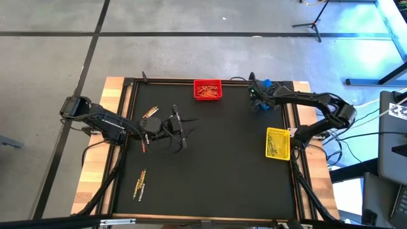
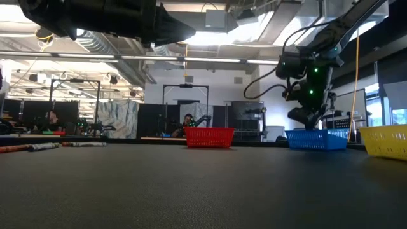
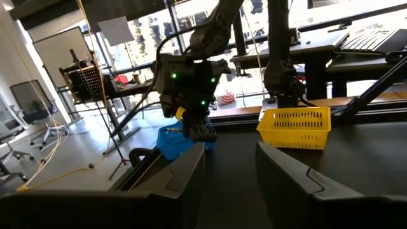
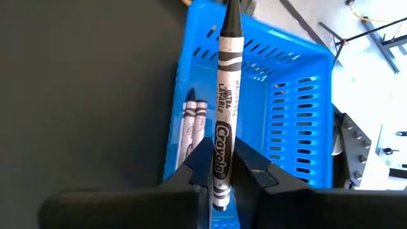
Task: Sort crayons
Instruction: Put the black crayon into the blue bin, then put the orange crayon into the red bin
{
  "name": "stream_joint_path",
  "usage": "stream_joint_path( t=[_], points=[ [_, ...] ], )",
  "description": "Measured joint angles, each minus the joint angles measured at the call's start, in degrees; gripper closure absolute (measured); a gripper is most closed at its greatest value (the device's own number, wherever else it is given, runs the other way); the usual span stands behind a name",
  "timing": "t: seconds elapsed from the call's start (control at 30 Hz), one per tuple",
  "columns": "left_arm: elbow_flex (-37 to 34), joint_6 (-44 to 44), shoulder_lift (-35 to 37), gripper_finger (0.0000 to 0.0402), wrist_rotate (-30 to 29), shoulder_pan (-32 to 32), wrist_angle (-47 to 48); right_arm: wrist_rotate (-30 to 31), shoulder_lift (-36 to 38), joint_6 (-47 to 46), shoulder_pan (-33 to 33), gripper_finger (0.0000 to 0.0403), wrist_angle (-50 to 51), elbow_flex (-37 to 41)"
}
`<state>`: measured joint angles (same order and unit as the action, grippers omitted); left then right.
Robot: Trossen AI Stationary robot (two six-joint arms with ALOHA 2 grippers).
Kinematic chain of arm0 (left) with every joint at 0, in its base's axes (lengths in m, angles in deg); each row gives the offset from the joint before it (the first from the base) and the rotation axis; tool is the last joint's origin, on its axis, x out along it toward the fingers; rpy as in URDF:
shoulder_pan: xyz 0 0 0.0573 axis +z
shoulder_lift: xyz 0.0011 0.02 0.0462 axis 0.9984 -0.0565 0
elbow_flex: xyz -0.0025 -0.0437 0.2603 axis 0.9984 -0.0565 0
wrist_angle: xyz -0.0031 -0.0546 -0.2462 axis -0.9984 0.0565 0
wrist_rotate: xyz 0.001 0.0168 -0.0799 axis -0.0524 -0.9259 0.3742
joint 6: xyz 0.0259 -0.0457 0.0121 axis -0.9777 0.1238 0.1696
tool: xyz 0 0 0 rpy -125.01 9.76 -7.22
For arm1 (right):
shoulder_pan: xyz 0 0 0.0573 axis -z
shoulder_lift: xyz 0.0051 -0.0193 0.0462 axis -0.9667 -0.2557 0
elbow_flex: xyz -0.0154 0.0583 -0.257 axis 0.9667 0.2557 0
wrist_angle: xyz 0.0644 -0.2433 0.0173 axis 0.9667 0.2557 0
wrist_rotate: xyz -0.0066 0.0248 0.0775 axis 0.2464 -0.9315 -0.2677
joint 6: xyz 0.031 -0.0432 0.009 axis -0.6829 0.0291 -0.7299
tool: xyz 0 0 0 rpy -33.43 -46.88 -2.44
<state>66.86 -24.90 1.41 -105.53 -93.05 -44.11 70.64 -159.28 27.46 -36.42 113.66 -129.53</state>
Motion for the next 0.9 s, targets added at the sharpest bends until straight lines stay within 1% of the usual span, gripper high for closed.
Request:
stream_joint_path(
  t=[0.07,0.13,0.2,0.27,0.37,0.47,0.53,0.6,0.7,0.8,0.9],
  points=[
    [0.0,0.0,0.0,0.0269,0.0,0.0,0.0,0.9,-1.4,-0.1,0.0,0.0368,-0.1,0.0],
    [0.0,0.0,0.0,0.0269,0.0,0.0,0.0,3.2,-2.3,-1.1,0.0,0.0367,-0.6,0.0],
    [0.0,0.0,0.0,0.0269,0.0,0.0,0.0,3.7,-2.6,-1.3,0.0,0.0358,-0.7,0.0],
    [0.0,0.0,0.0,0.0269,0.1,0.0,0.0,3.5,-2.7,-1.3,0.0,0.0341,-0.6,0.0],
    [0.0,0.0,0.0,0.0269,0.1,0.0,0.0,3.5,-2.7,-1.3,0.0,0.0304,-0.3,0.0],
    [0.0,0.0,0.0,0.0269,0.2,0.0,0.0,3.6,-2.7,-0.8,0.0,0.0270,2.2,-0.9],
    [0.0,0.0,0.0,0.0269,0.2,0.0,-0.4,3.5,-1.9,-1.2,-0.2,0.0255,3.8,-1.9],
    [0.0,-0.1,0.0,0.0269,0.2,0.0,-1.3,3.5,0.0,-1.3,-1.7,0.0247,3.7,-2.7],
    [0.0,-0.4,0.0,0.0269,0.2,0.0,-1.2,2.3,3.9,-1.0,-5.2,0.0245,0.6,-3.3],
    [0.0,-0.4,0.0,0.0269,0.2,0.0,0.1,-1.2,7.4,0.8,-10.0,0.0246,-5.8,-3.3],
    [0.0,1.4,0.0,0.0269,0.3,0.8,2.8,-4.6,8.5,3.0,-15.2,0.0246,-14.1,-3.3]
  ],
)
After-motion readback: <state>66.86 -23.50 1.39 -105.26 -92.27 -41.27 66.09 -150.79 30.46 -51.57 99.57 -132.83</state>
